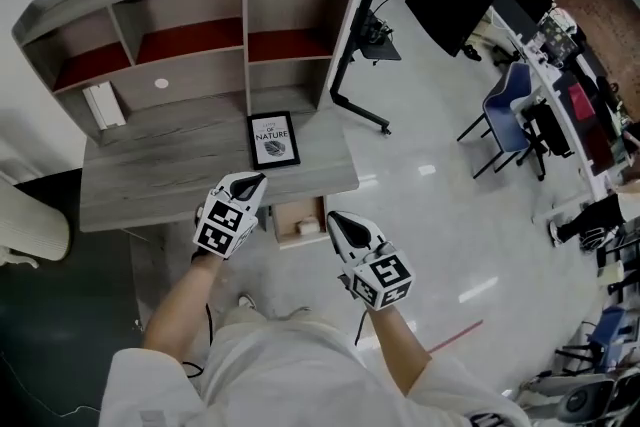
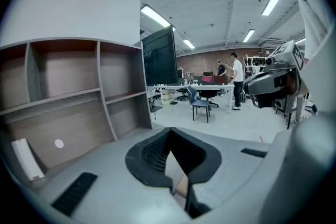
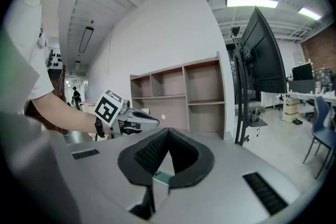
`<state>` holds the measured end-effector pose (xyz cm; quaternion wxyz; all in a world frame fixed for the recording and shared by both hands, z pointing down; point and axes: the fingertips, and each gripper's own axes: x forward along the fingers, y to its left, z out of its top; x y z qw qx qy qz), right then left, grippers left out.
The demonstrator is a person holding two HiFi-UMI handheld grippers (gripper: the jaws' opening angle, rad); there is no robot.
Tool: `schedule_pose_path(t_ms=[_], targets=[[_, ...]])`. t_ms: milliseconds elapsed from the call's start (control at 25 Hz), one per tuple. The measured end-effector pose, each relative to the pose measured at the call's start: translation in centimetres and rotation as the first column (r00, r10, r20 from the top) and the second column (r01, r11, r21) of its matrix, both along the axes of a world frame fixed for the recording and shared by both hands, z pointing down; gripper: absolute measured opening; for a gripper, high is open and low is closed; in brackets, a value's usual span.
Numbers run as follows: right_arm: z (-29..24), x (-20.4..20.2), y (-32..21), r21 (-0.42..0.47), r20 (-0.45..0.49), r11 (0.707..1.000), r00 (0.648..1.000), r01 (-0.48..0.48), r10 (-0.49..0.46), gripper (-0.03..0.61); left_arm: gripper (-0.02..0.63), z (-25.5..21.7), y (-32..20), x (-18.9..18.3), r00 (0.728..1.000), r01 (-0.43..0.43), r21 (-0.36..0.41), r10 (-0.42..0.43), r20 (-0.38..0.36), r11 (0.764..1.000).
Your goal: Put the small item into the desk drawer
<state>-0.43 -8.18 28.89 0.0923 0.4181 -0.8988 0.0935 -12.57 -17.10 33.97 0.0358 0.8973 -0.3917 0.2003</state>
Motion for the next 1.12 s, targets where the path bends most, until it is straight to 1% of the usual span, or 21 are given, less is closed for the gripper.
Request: schedule_pose_path(t_ms=[120,240,360,600,760,920,1120], targets=[[-1.6,0.1,-0.2,0.007,0.016,1.000,1.000,-0.001,0.001,-0.003,0.006,-2.2,-0.3,-0.8,0.999,0.010,0.024,-0.010,-0.033,1.000],[-3.1,0.1,-0.6,0.032,0.040,0.999,0.999,-0.013,0.012,-0.003,0.006,-3.9,-0.3,-1.2,0.998,0.015,0.040,-0.013,-0.065,0.999],[-3.8,-0.4,-1.4,0.037,0.069,0.999,0.997,-0.022,0.020,-0.003,0.006,-5.3,0.1,-1.5,0.995,0.016,0.061,-0.010,-0.100,0.998],[-6.2,-1.7,-2.9,0.075,0.098,0.996,0.994,-0.044,0.036,-0.002,0.008,-9.7,0.5,-3.5,0.982,0.040,0.137,-0.014,-0.189,0.990],[-8.4,-1.5,-4.3,0.111,0.118,0.992,0.992,-0.056,0.043,-0.002,0.006,-13.5,0.2,-5.6,0.972,0.057,0.205,-0.008,-0.234,0.977],[-11.5,-0.5,-5.6,0.154,0.162,0.984,0.985,-0.086,0.061,-0.003,0.006,-17.2,0.1,-7.7,0.962,0.090,0.269,-0.014,-0.274,0.959],[-14.0,0.9,-6.3,0.210,0.170,0.971,0.982,-0.112,0.077,-0.003,0.006,-19.8,0.8,-10.7,0.946,0.146,0.322,-0.038,-0.321,0.935]])
